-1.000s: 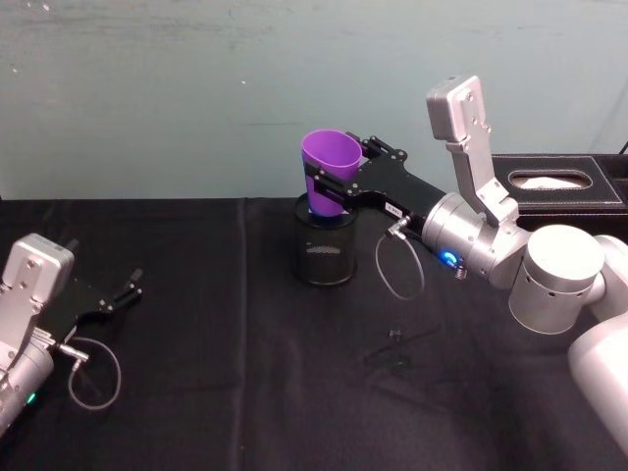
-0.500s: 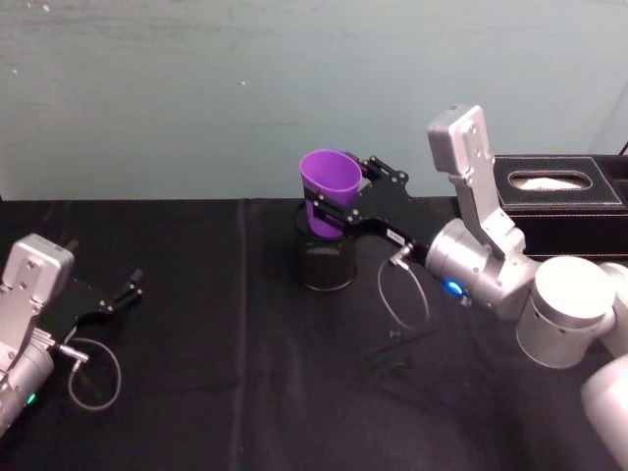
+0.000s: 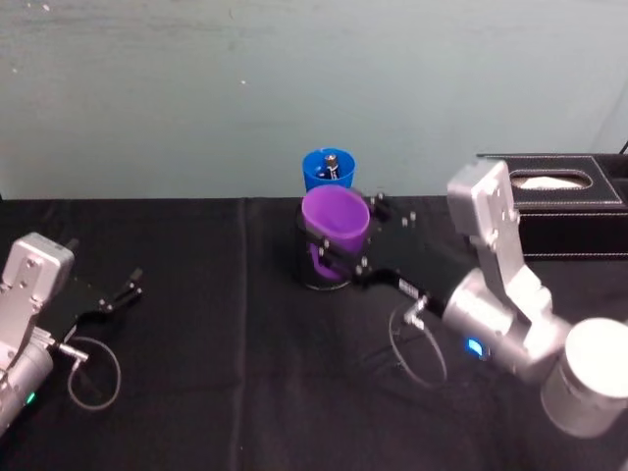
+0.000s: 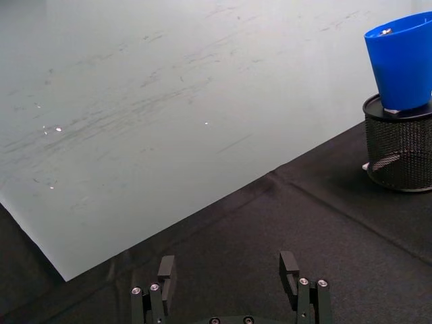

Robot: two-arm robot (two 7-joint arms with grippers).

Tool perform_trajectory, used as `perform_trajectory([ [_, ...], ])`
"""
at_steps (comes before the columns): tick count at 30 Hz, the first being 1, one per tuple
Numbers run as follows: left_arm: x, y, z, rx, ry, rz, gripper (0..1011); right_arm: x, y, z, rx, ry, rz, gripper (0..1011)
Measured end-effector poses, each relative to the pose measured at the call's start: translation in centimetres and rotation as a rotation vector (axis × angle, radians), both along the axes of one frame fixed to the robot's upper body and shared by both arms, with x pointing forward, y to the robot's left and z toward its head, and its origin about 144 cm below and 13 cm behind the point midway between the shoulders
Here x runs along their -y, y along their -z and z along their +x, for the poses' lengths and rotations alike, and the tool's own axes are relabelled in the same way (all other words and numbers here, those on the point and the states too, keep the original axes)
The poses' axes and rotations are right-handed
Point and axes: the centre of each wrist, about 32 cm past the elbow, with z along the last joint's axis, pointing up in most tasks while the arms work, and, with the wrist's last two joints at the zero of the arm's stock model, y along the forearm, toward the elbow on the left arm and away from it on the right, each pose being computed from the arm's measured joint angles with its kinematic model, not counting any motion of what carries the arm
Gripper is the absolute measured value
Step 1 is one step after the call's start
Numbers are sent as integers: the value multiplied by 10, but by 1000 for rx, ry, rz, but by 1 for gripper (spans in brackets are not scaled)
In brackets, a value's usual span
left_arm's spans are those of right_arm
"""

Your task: Pick up one cup with a gripper and tap it against the other cup.

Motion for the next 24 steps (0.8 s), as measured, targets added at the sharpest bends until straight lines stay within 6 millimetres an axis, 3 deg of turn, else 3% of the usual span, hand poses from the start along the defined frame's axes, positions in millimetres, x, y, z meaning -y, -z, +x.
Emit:
perform_trajectory([
  [10,0,0,0,0,0,0,1000,4,35,-34,-37,18,-8,726],
  [24,0,0,0,0,0,0,1000,10,85,-47,-101,77,-9,726],
])
